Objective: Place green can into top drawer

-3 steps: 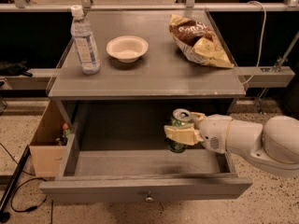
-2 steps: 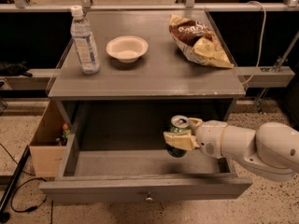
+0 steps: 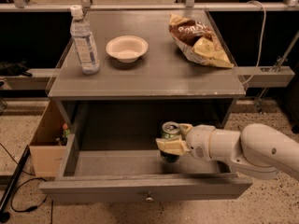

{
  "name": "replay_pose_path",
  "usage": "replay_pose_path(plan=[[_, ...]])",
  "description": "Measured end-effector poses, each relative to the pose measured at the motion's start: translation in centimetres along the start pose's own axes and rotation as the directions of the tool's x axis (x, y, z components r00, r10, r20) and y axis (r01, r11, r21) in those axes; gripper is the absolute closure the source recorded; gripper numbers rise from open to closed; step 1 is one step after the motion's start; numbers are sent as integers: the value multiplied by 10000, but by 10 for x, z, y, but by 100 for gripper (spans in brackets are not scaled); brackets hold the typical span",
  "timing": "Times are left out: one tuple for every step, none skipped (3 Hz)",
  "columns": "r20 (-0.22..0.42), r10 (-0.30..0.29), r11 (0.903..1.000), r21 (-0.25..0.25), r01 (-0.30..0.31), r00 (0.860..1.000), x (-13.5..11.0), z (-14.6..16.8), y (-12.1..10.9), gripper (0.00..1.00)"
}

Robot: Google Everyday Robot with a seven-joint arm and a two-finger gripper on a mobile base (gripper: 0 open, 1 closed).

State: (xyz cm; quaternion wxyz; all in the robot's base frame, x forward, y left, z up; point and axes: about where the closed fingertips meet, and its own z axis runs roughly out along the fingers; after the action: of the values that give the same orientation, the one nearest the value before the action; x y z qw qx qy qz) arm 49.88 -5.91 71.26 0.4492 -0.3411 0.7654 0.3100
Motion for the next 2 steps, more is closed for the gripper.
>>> replay_pose_path(plan=[[-544,-58,9995,-300,42,9985,26,36,0,100],[-1041,-100,9984,-570,41,9945,49,69,-2,100]])
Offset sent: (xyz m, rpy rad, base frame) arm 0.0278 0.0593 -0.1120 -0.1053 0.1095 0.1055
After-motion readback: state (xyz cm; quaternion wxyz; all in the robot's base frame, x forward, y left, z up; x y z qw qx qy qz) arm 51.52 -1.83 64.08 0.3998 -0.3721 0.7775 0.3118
